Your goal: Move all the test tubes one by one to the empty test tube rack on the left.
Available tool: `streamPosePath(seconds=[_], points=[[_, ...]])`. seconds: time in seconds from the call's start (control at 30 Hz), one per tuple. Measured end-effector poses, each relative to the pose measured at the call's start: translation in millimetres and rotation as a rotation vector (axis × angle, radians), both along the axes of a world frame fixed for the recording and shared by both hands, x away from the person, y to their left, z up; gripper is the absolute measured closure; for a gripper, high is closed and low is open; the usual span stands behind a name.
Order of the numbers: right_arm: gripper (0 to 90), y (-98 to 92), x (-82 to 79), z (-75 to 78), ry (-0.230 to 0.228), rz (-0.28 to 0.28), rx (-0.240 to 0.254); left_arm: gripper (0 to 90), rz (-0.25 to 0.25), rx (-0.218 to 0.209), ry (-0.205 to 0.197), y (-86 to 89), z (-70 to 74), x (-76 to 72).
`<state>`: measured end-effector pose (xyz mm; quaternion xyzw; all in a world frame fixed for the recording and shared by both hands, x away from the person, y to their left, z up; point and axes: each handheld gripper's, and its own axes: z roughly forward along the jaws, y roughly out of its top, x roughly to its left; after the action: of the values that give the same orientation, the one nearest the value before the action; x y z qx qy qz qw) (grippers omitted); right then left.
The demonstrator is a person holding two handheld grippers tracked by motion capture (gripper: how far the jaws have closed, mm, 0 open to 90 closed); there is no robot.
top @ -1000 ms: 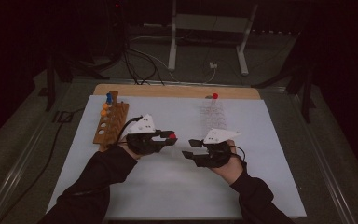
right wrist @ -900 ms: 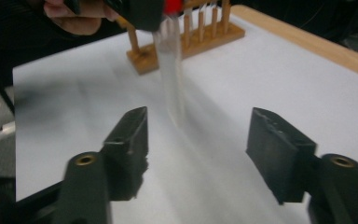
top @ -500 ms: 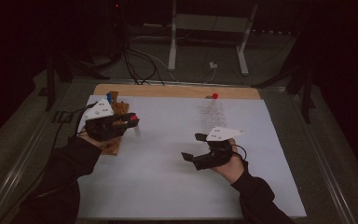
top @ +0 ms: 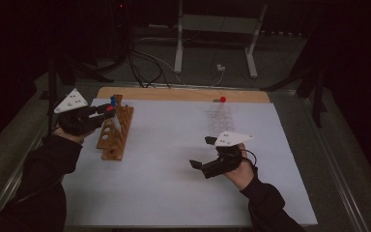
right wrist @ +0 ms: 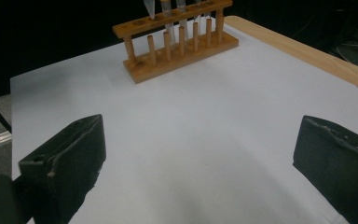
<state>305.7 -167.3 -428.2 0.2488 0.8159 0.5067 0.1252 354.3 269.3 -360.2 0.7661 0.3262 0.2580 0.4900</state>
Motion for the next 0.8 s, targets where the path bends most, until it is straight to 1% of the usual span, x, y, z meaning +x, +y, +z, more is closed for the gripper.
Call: streamPosePath(seconds=[0.1, 0.2, 0.27, 0.3, 0.33, 0.4, 0.47, 0.53, 0.57, 0.67, 0.8], points=[[2.6, -0.8, 0.3, -0.2, 0.001, 0.002, 0.001, 71.8, 0.036, 0.001, 0.003, 11.4, 0.2, 4.0], [2.6, -1.0, 0.5, -0.6, 0.005, 0.004, 0.000, 71.8, 0.073, 0.006, 0.008, 19.8, -3.9, 8.2], [2.6, -1.1, 0.6, -0.7, 0.007, 0.006, 0.001, 71.8, 0.099, 0.017, 0.012, 23.9, -8.7, 11.1], [2.6, -1.1, 0.6, -0.7, 0.006, 0.005, 0.000, 71.8, 0.111, 0.016, 0.014, 25.6, -11.8, 12.4], [2.6, -1.1, 0.7, -0.8, 0.006, 0.004, 0.000, 71.8, 0.115, -0.001, 0.020, 28.2, -14.9, 13.9], [2.6, -1.4, 0.7, -0.7, 0.008, 0.004, 0.001, 71.8, 0.131, -0.002, 0.026, 29.9, -21.5, 15.8], [2.6, -1.7, 0.6, -0.8, 0.009, 0.005, 0.001, 71.8, 0.132, -0.011, 0.040, 30.7, -27.8, 17.7], [2.6, -2.1, 0.8, -1.1, 0.008, 0.005, -0.001, 71.8, 0.129, -0.004, 0.050, 29.3, -34.1, 19.0], [2.6, -2.2, 1.0, -1.4, 0.009, 0.005, -0.002, 71.8, 0.125, -0.011, 0.057, 28.7, -37.0, 19.5], [2.6, -2.3, 1.0, -2.0, 0.010, 0.006, -0.005, 71.8, 0.122, -0.012, 0.065, 26.1, -45.6, 20.4], [2.6, -2.2, 1.1, -2.6, 0.010, 0.010, -0.007, 71.8, 0.129, -0.011, 0.079, 25.0, -57.6, 20.9]])
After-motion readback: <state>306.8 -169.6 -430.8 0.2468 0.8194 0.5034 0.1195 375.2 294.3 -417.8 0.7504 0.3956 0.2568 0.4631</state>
